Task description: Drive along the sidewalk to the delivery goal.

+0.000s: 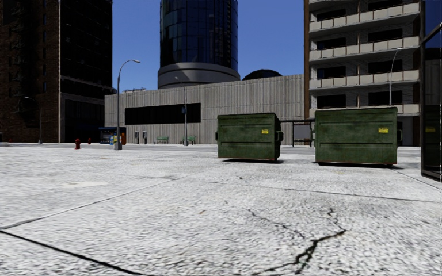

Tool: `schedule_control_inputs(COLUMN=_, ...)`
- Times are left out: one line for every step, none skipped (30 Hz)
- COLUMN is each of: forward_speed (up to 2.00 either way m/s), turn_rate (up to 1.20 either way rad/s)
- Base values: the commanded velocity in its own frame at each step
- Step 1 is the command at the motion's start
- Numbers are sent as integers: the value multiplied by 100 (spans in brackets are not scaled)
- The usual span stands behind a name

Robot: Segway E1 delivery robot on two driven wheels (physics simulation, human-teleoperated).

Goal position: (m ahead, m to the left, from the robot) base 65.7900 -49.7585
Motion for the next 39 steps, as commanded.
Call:
schedule_control_inputs(forward_speed=144, turn_rate=66)
schedule_control_inputs(forward_speed=143, turn_rate=62)
schedule_control_inputs(forward_speed=143, turn_rate=57)
schedule_control_inputs(forward_speed=143, turn_rate=56)
schedule_control_inputs(forward_speed=143, turn_rate=56)
schedule_control_inputs(forward_speed=143, turn_rate=56)
schedule_control_inputs(forward_speed=143, turn_rate=56)
schedule_control_inputs(forward_speed=143, turn_rate=56)
schedule_control_inputs(forward_speed=143, turn_rate=56)
schedule_control_inputs(forward_speed=143, turn_rate=56)
schedule_control_inputs(forward_speed=143, turn_rate=56)
schedule_control_inputs(forward_speed=143, turn_rate=56)
schedule_control_inputs(forward_speed=143, turn_rate=56)
schedule_control_inputs(forward_speed=143, turn_rate=56)
schedule_control_inputs(forward_speed=143, turn_rate=56)
schedule_control_inputs(forward_speed=143, turn_rate=56)
schedule_control_inputs(forward_speed=143, turn_rate=56)
schedule_control_inputs(forward_speed=144, turn_rate=53)
schedule_control_inputs(forward_speed=145, turn_rate=41)
schedule_control_inputs(forward_speed=145, turn_rate=34)
schedule_control_inputs(forward_speed=145, turn_rate=29)
schedule_control_inputs(forward_speed=145, turn_rate=0)
schedule_control_inputs(forward_speed=145, turn_rate=0)
schedule_control_inputs(forward_speed=145, turn_rate=0)
schedule_control_inputs(forward_speed=145, turn_rate=0)
schedule_control_inputs(forward_speed=145, turn_rate=0)
schedule_control_inputs(forward_speed=145, turn_rate=0)
schedule_control_inputs(forward_speed=145, turn_rate=0)
schedule_control_inputs(forward_speed=145, turn_rate=0)
schedule_control_inputs(forward_speed=145, turn_rate=0)
schedule_control_inputs(forward_speed=149, turn_rate=0)
schedule_control_inputs(forward_speed=159, turn_rate=0)
schedule_control_inputs(forward_speed=175, turn_rate=0)
schedule_control_inputs(forward_speed=188, turn_rate=0)
schedule_control_inputs(forward_speed=188, turn_rate=0)
schedule_control_inputs(forward_speed=193, turn_rate=0)
schedule_control_inputs(forward_speed=195, turn_rate=0)
schedule_control_inputs(forward_speed=197, turn_rate=0)
schedule_control_inputs(forward_speed=198, turn_rate=0)
